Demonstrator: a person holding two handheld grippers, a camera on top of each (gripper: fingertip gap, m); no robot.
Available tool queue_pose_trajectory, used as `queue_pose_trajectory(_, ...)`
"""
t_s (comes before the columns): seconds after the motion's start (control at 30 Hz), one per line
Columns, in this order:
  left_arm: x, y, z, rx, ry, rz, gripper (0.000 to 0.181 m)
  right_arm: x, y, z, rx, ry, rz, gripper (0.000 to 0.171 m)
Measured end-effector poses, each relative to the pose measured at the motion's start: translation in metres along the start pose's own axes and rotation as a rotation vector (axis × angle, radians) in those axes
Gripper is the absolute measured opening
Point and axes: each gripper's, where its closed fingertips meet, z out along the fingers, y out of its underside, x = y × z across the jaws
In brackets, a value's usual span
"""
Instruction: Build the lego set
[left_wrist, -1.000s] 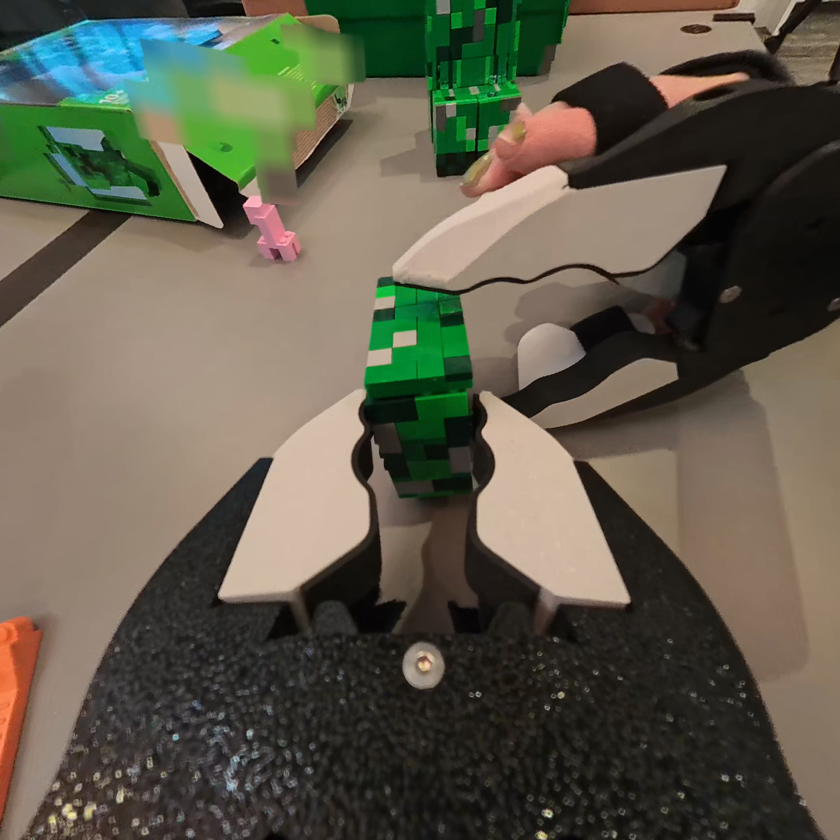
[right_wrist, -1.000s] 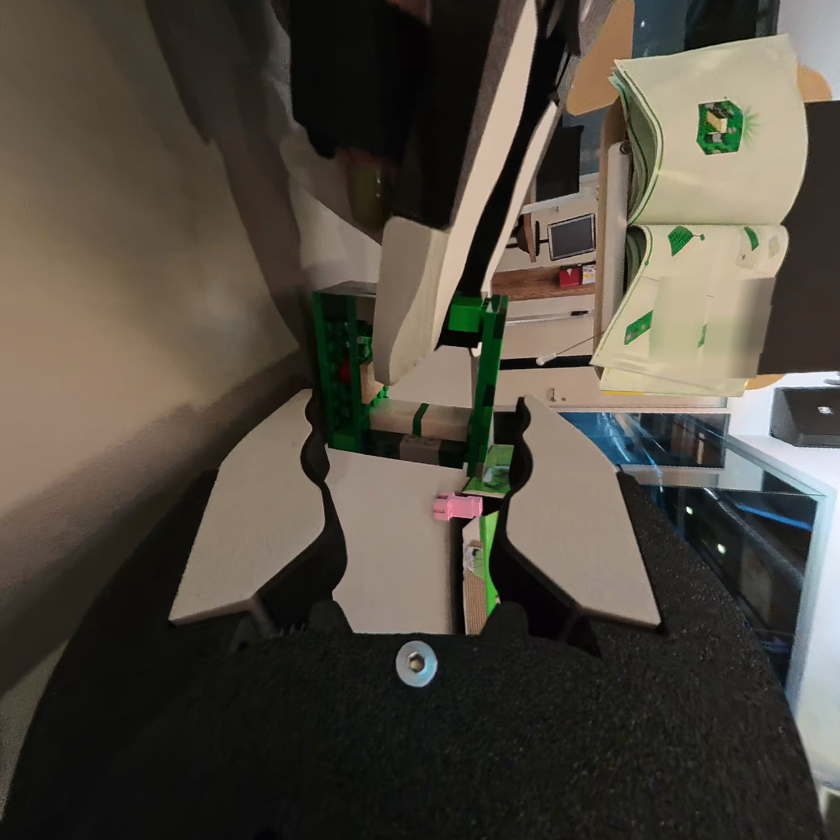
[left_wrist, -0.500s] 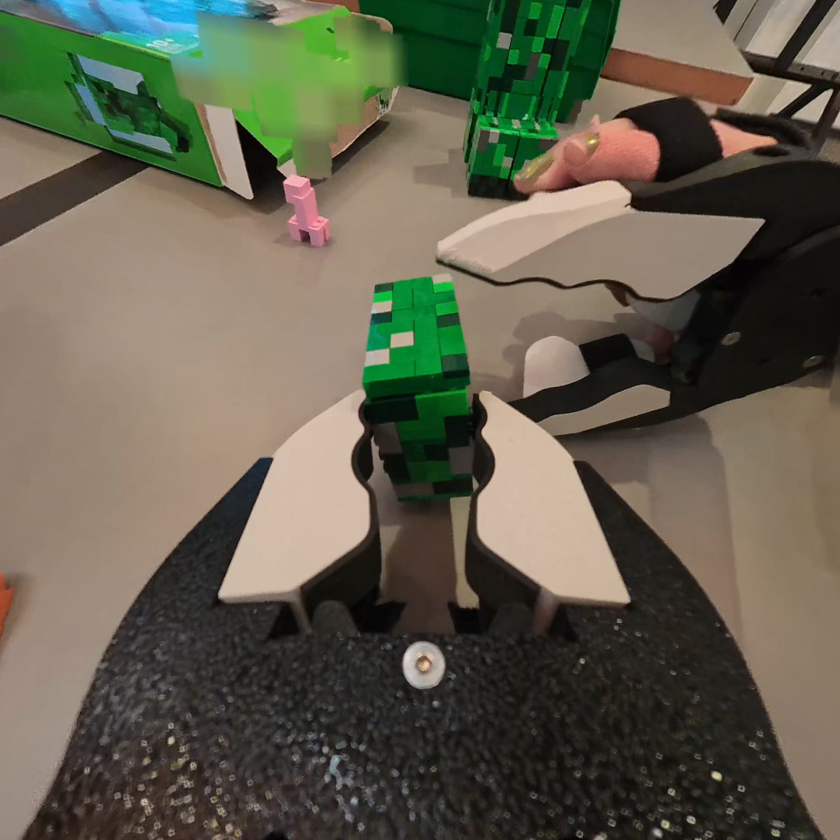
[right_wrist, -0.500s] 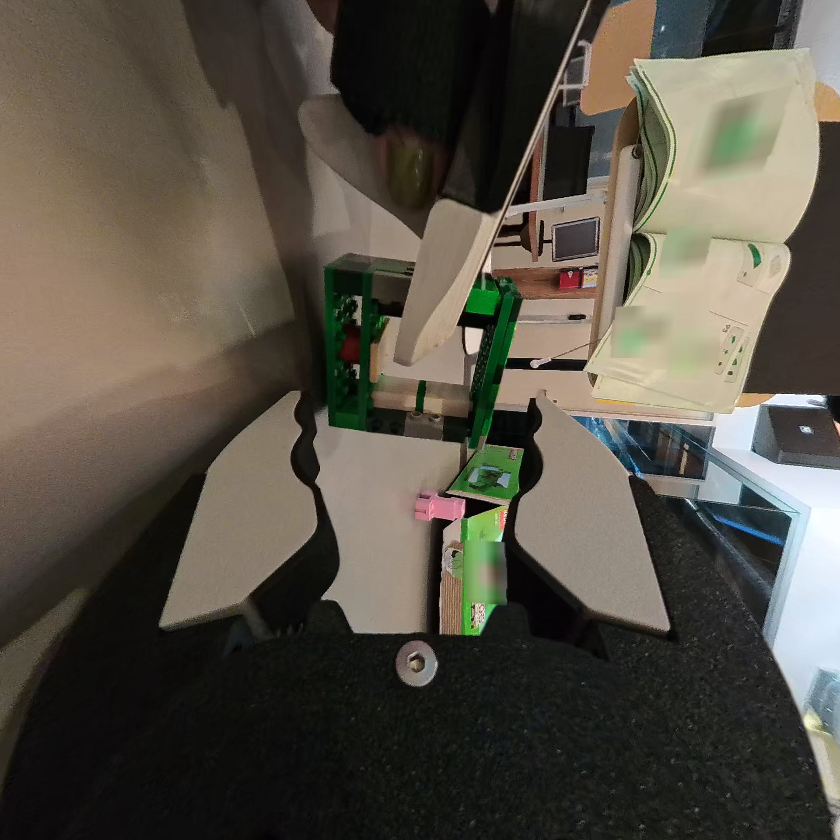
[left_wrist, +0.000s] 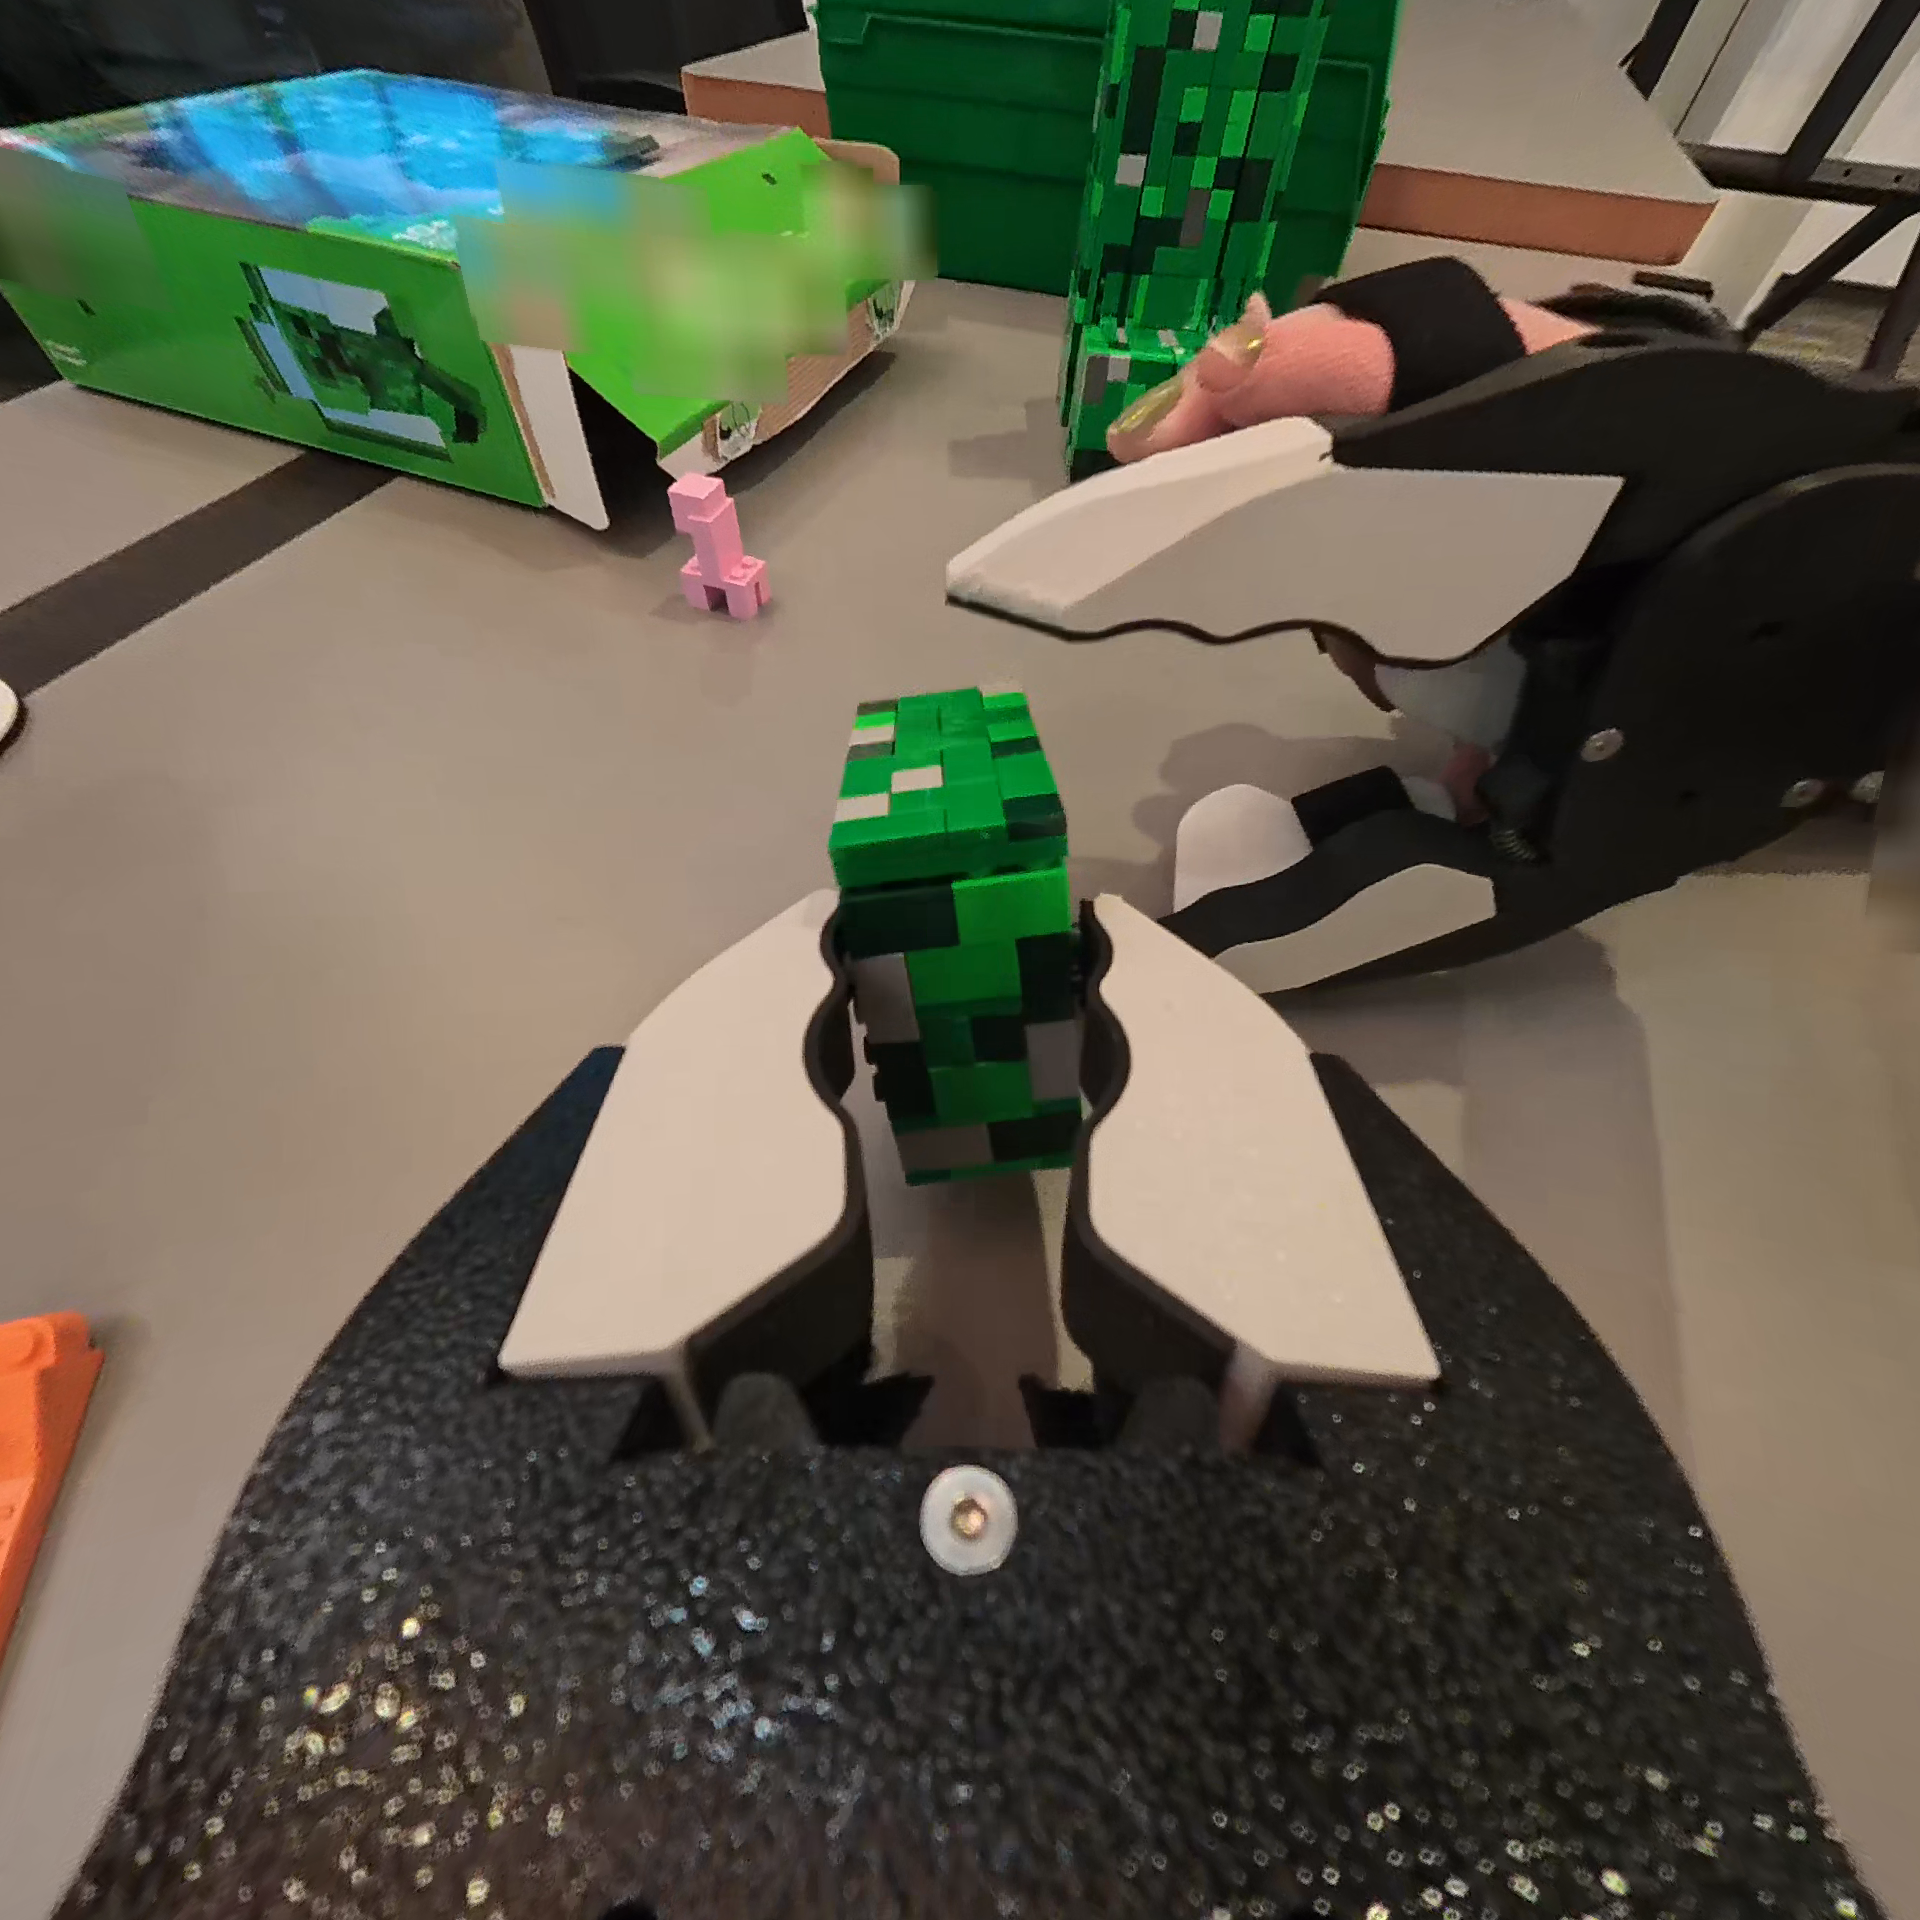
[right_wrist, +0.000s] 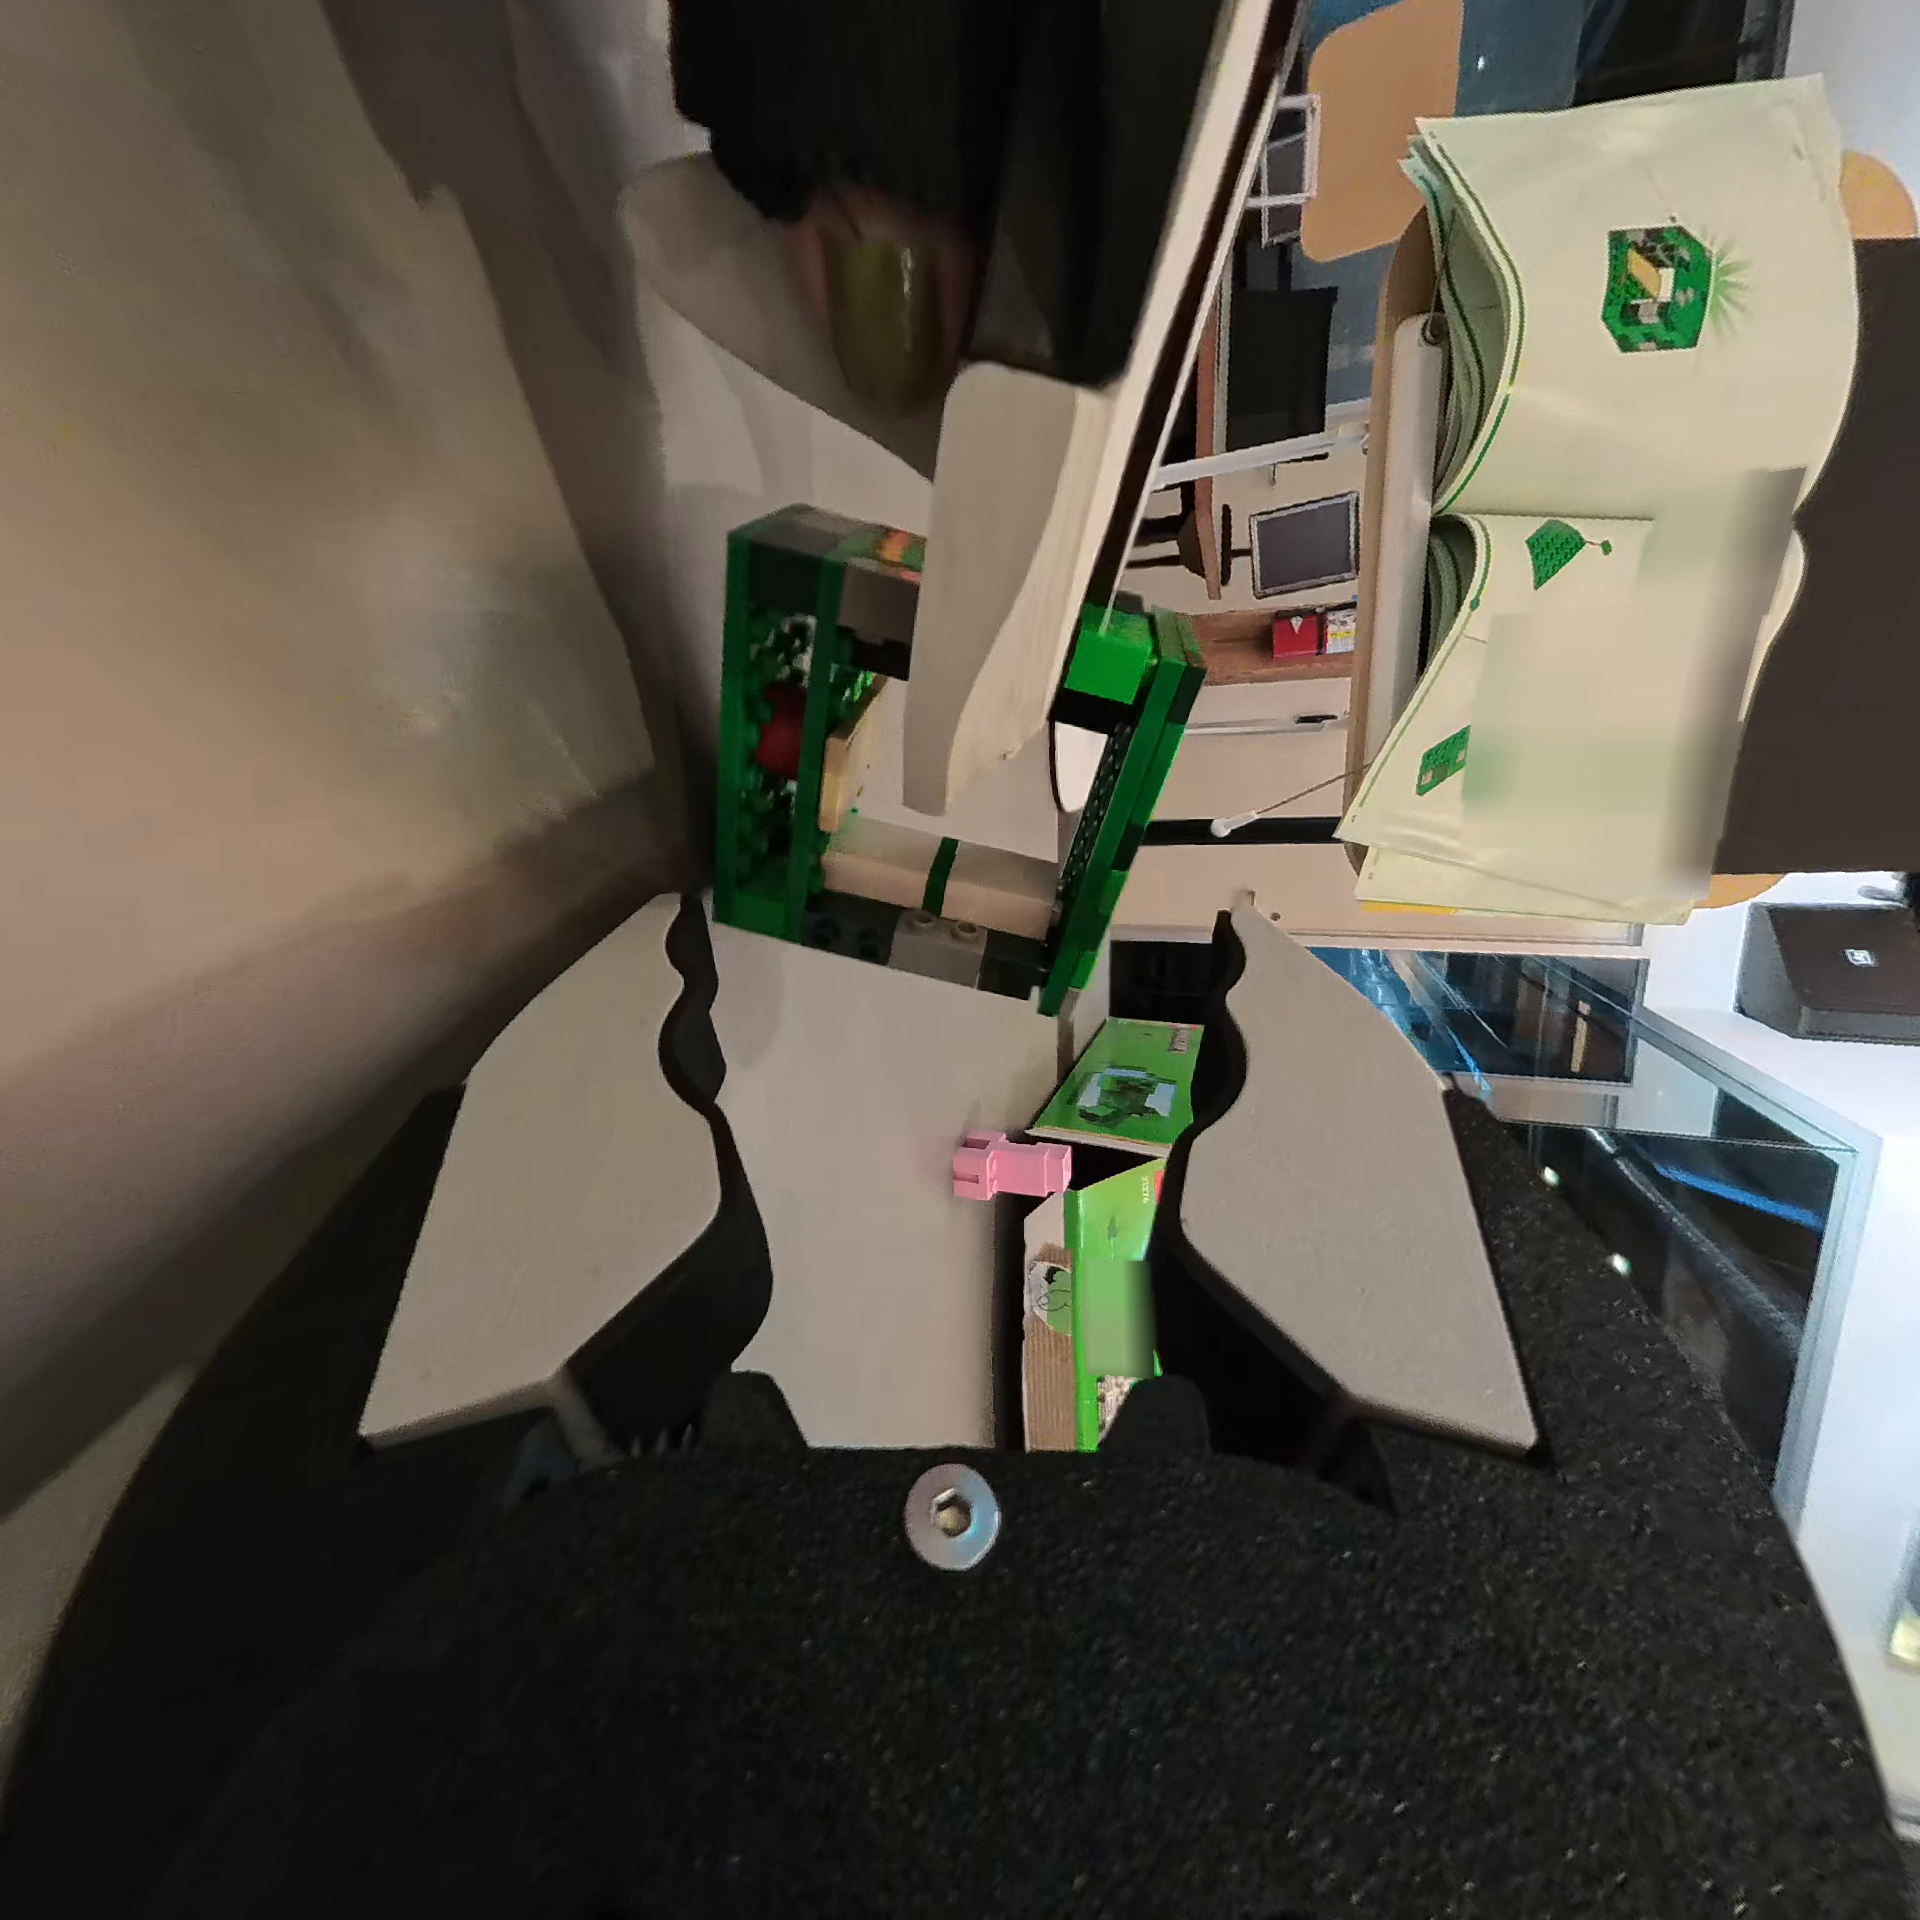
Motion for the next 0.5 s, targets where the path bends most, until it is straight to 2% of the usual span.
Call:
queue_pose_trajectory(0.37,0.0,-0.008,-0.007,0.071,-0.003,0.001,0.04,0.006,-0.001,-0.002,0.019,0.014,0.072,0.091)
queue_pose_trajectory(0.5,0.003,-0.016,-0.01,0.131,0.026,-0.022,0.04,0.017,-0.007,-0.004,0.043,0.063,0.097,0.098)
